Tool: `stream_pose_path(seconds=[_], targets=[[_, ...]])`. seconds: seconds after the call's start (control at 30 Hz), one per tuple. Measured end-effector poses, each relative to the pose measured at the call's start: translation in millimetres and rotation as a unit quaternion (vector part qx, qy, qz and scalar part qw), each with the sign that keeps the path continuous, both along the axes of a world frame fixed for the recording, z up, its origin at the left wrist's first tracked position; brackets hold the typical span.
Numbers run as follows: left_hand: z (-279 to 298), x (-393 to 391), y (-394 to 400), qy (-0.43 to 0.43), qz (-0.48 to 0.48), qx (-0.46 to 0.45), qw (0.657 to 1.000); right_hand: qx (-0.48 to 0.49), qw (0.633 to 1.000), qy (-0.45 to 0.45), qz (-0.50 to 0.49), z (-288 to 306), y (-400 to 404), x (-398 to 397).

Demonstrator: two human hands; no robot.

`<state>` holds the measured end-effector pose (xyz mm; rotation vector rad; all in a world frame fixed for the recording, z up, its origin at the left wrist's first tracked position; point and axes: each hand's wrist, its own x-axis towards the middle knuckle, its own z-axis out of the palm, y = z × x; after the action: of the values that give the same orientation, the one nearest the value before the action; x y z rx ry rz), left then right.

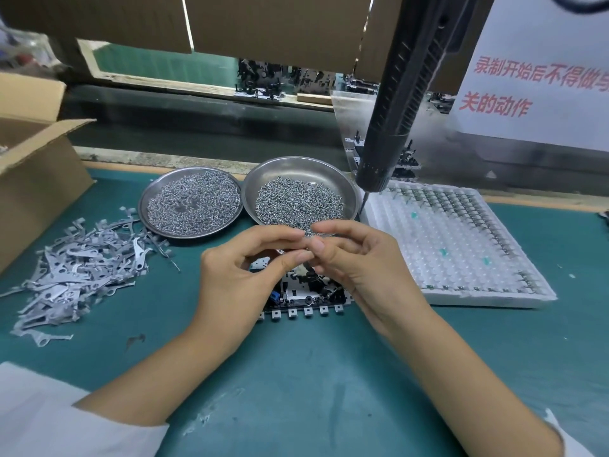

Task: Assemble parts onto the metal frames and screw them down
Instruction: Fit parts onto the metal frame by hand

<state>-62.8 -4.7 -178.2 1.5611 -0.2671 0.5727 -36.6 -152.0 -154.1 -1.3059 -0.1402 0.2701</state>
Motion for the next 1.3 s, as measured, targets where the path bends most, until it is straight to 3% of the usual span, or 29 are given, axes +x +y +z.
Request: stream_pose_path(seconds=[0.2, 0.33, 0.47, 0.57, 0.7, 0.87, 0.93, 1.1, 1.3], targets=[[0, -2, -1, -0.005, 0.010, 0.083, 0.997, -0.071, 0.996, -0.051, -0.020, 1, 1, 0], [-2, 0, -1, -0.007, 0.034, 0.110, 0.993, -0.202, 0.971, -0.127, -0.016, 17, -15, 8], [-4, 1, 1, 0.035, 0.041, 0.046, 0.998, -0.416, 0.877, -0.214, -0.107, 38, -63, 20], [-6, 1, 2, 0.069, 0.035, -0.001, 0.997, -0.524, 0.811, -0.198, -0.169, 45, -113, 28], [-7, 3, 2, 0.084, 0.038, -0.005, 0.996, -0.654, 0.719, -0.148, -0.181, 42, -178, 33], [-4, 3, 0, 0.092, 0.039, -0.007, 0.995, -0.711, 0.682, -0.120, -0.127, 29, -202, 33], [-2, 2, 0, 0.094, 0.041, -0.008, 0.995, -0.722, 0.667, -0.131, -0.128, 24, -202, 34], [-1, 1, 0, 0.107, 0.050, -0.009, 0.993, -0.778, 0.592, -0.173, -0.117, 19, -197, 42], [1, 0, -1, 0.114, 0.058, 0.008, 0.992, -0.798, 0.553, -0.210, -0.114, 15, -197, 46]])
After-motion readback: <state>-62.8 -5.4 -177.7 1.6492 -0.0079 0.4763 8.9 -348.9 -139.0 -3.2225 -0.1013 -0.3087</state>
